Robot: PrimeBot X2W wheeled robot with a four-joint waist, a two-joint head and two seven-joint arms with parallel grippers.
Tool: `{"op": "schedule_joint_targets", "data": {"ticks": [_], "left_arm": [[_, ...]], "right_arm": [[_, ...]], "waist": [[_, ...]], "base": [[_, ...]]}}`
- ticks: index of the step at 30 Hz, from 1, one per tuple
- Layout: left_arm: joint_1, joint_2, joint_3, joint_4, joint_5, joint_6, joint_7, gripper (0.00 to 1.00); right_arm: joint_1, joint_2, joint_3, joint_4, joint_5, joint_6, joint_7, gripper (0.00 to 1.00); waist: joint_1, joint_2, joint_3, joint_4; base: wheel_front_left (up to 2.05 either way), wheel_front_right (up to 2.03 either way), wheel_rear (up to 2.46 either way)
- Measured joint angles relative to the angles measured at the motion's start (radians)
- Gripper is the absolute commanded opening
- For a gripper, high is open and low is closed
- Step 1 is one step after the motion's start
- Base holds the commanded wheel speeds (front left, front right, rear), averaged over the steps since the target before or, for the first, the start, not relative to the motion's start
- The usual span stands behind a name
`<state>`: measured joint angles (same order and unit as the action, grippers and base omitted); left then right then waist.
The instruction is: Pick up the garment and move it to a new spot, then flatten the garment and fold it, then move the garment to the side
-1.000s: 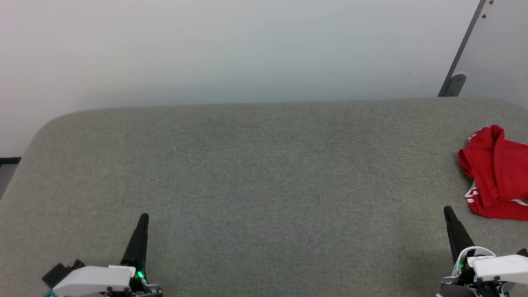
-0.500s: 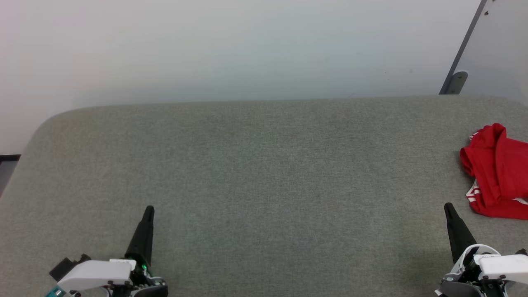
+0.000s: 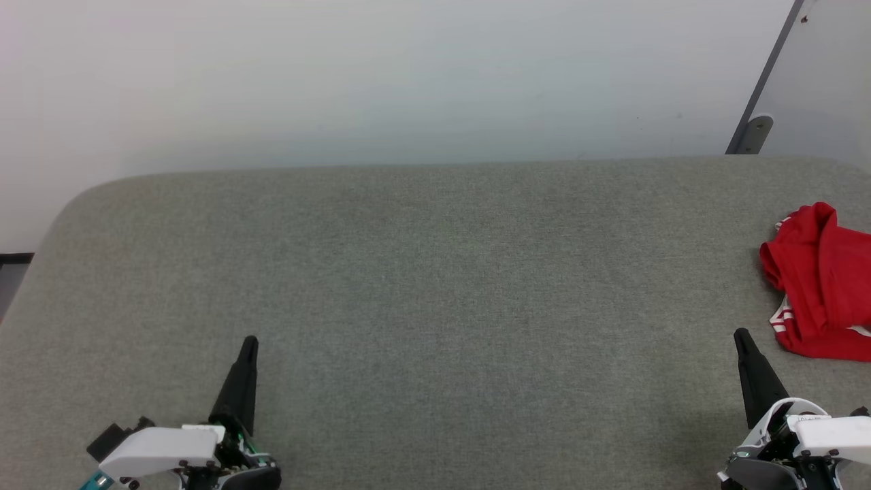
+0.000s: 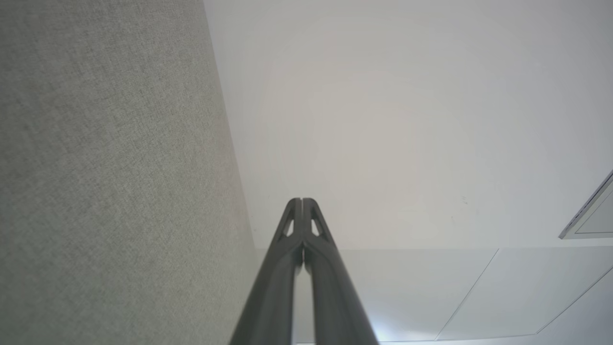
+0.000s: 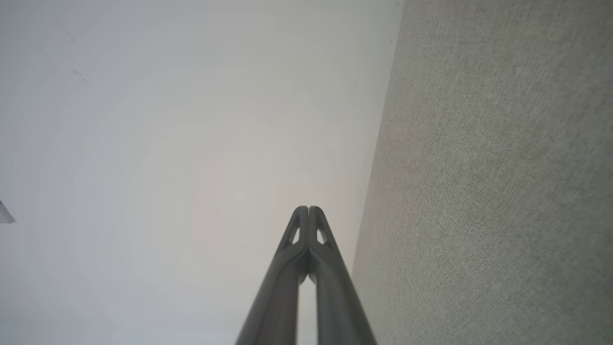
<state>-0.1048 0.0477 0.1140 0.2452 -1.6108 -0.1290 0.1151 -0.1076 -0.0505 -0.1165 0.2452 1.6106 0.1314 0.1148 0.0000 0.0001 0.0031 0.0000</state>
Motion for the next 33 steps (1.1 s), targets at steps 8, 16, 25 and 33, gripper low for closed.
{"op": "schedule_joint_targets", "data": {"ticks": [8, 16, 25, 33], "left_arm": [[0.000, 0.000, 0.000, 0.000, 0.000, 0.000, 0.000, 0.00], [0.000, 0.000, 0.000, 0.000, 0.000, 0.000, 0.000, 0.00], [0.000, 0.000, 0.000, 0.000, 0.000, 0.000, 0.000, 0.00], [0.000, 0.000, 0.000, 0.000, 0.000, 0.000, 0.000, 0.00]], "right_arm": [[0.000, 0.000, 0.000, 0.000, 0.000, 0.000, 0.000, 0.00], [0.000, 0.000, 0.000, 0.000, 0.000, 0.000, 0.000, 0.00], [0.000, 0.000, 0.000, 0.000, 0.000, 0.000, 0.000, 0.00], [0.000, 0.000, 0.000, 0.000, 0.000, 0.000, 0.000, 0.00]], "waist": [[0.0000, 0.0000, 0.000, 0.000], [0.0000, 0.0000, 0.000, 0.000], [0.0000, 0.0000, 0.000, 0.000], [0.0000, 0.0000, 0.000, 0.000]], "base": [[0.00, 0.00, 0.00], [0.00, 0.00, 0.00], [0.00, 0.00, 0.00], [0.00, 0.00, 0.00]]}}
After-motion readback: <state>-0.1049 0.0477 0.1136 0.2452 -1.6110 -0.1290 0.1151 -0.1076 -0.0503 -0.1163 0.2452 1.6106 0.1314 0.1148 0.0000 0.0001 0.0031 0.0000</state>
